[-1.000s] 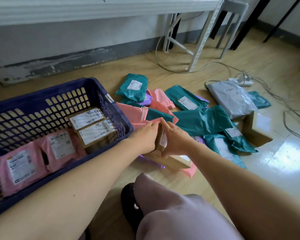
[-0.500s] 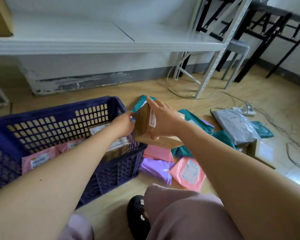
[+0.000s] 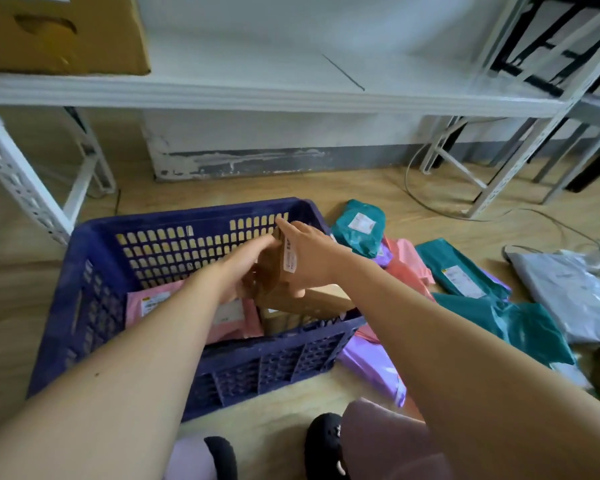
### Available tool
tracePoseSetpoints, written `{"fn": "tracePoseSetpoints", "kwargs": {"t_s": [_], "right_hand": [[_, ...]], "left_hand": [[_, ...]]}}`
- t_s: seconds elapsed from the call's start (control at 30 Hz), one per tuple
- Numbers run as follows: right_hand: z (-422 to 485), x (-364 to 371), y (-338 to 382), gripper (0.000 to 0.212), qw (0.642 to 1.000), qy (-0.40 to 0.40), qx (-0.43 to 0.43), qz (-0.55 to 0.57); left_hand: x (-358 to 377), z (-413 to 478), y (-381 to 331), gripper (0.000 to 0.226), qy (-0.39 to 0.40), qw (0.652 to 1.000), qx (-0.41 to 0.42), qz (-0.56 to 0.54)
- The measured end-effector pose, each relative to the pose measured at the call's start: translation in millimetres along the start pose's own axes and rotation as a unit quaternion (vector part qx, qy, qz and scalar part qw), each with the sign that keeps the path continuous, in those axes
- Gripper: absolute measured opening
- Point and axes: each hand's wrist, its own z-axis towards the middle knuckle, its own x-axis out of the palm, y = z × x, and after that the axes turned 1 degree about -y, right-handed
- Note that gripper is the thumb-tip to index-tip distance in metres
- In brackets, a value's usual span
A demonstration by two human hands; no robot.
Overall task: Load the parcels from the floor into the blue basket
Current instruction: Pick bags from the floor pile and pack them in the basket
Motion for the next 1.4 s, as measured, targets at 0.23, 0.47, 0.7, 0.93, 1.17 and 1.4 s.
{"fn": "tracePoseSetpoints", "kwargs": {"t_s": [0.23, 0.47, 0.7, 0.93, 1.17, 1.4], "right_hand": [[40.6, 28.4, -4.5, 0.120, 0.992, 0.120, 0.010, 0.036], [63.8, 54.4, -29.7, 0.114, 0.968, 0.236, 0.052, 0.067], [68.3, 70.5, -61.5, 0.076, 0.956, 0.190, 0.169, 0.147], [79.6, 91.5, -63.1, 0.084, 0.939, 0.237, 0.214, 0.127], [69.5, 123.8, -72.3, 0.062, 0.963, 0.157, 0.218, -0.004], [68.9, 131.0, -77.5, 0.044, 0.959, 0.164, 0.223, -0.068]], "left_hand": [[-6.3, 35.4, 39.4, 0.049, 0.027, 0.996, -0.077, -0.021], [3.5, 70.1, 79.4, 0.019, 0.130, 0.969, -0.166, -0.130], [-7.6, 94.1, 88.3, 0.047, 0.059, 0.954, -0.257, -0.139], [-4.5, 108.9, 106.5, 0.034, 0.105, 0.947, -0.304, -0.021], [29.0, 120.3, 116.6, 0.048, 0.056, 0.950, -0.283, 0.118], [33.6, 135.2, 125.2, 0.059, 0.055, 0.929, -0.294, 0.216]]}}
